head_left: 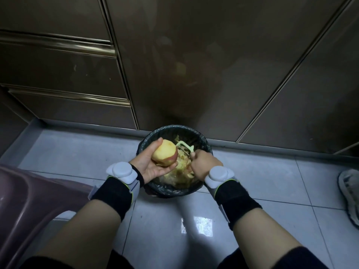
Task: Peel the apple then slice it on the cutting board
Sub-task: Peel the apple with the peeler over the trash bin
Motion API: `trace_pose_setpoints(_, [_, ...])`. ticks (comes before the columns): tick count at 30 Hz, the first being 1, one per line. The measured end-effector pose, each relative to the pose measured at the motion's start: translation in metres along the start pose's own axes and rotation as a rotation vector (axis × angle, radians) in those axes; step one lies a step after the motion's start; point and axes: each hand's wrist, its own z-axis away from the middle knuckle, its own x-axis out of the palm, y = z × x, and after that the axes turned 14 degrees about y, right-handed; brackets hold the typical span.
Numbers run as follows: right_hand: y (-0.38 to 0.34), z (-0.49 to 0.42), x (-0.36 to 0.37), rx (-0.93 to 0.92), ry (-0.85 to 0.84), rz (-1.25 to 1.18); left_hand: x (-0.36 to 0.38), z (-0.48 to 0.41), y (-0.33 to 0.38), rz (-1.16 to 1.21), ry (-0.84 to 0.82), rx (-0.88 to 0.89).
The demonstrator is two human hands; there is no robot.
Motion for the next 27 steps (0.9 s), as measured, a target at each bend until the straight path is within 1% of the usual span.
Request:
trace_pose_setpoints(2, [-0.007,0.004,-0.007,-0.083,0.109,-0.01,-0.001,-0.001,0.0,0.0,0.011,0.023])
trace_pose_setpoints(4, [-0.014,0.012,-0.012,-0.187,0.168,-0.051,0.0,-0.001,-0.001,0.004,0.004,0.039])
trace_pose_setpoints(7, [-0.022,0.022,-0.011,-0.257,0.138,-0.076,0.003,0.0,-0.002,-0.009,-0.019,0.055])
trace_pose_setpoints(11, [-0.025,0.017,-0.011,-0.242,0.151,-0.046,0.003,0.002,-0.003,-0.016,-0.04,0.033])
trace_pose_setpoints(13, [-0.019,0.01,-0.007,-0.157,0.089,-0.019,0.002,0.004,-0.003,-0.025,-0.031,0.024])
trace_pose_setpoints(16, [-0.004,0.004,0.009,-0.039,-0.154,0.144,0.004,0.006,-0.004,0.021,-0.024,0.015])
trace_pose_setpoints(17, [-0.001,0.004,0.011,-0.02,-0.175,0.15,0.004,0.007,-0.004,0.055,-0.035,0.016])
trace_pose_setpoints(19, [0.0,0.002,0.008,-0.004,-0.116,0.071,0.002,0.005,-0.001,0.101,-0.051,0.012])
trace_pose_setpoints(22, [-0.006,0.002,-0.001,-0.033,-0.005,-0.014,-0.003,0.002,0.004,0.083,-0.053,0.005])
trace_pose_setpoints(25, [-0.011,0.008,-0.001,-0.079,0.055,-0.128,0.002,0.003,0.001,-0.01,0.042,0.052])
trace_pose_setpoints(27, [-0.015,0.011,-0.001,-0.095,0.085,-0.202,0.005,0.004,-0.001,-0.073,0.065,0.094])
